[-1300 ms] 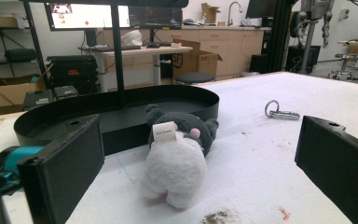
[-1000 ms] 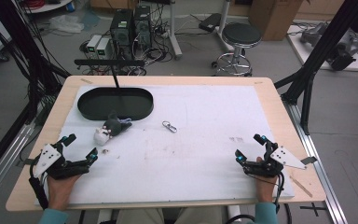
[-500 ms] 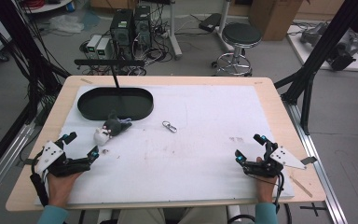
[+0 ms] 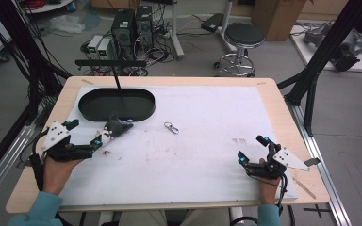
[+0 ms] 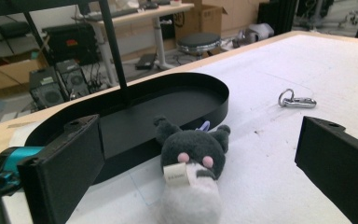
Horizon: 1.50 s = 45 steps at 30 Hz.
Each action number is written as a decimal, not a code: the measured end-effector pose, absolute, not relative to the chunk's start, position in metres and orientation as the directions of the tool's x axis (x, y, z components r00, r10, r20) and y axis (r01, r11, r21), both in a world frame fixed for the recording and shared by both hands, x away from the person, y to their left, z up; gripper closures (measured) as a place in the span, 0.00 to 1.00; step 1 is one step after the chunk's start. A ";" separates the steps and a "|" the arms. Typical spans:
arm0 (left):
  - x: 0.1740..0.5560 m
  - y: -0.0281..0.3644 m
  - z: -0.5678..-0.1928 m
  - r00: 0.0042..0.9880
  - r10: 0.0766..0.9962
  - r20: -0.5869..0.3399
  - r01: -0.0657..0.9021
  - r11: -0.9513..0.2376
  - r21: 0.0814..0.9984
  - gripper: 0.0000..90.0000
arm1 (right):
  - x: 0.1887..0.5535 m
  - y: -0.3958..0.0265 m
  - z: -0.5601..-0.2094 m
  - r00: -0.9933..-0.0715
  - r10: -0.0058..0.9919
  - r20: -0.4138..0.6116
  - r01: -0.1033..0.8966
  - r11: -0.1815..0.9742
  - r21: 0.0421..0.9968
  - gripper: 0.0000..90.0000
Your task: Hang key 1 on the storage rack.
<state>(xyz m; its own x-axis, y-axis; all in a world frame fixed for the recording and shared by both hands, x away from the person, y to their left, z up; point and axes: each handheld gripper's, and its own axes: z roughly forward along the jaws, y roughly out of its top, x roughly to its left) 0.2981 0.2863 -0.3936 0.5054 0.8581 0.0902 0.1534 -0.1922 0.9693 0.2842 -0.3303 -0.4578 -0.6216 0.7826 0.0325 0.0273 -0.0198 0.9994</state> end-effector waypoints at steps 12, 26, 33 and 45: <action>0.327 0.281 -0.372 0.529 0.842 0.108 0.297 -0.302 0.906 0.02 | 0.284 -0.330 -0.458 -0.622 0.783 0.033 0.028 -0.021 0.999 0.01; 0.353 0.270 -0.383 0.577 0.808 0.120 0.428 -0.425 0.797 0.02 | 0.285 -0.331 -0.458 -0.624 0.781 0.035 0.027 -0.023 0.999 0.01; 0.363 0.267 -0.395 0.588 0.802 0.108 0.492 -0.460 0.739 0.02 | 0.285 -0.330 -0.458 -0.621 0.783 0.030 0.025 -0.019 1.000 0.01; 0.370 0.264 -0.406 0.590 0.802 0.094 0.568 -0.495 0.657 0.02 | 0.285 -0.330 -0.458 -0.623 0.781 0.036 0.028 -0.023 0.999 0.01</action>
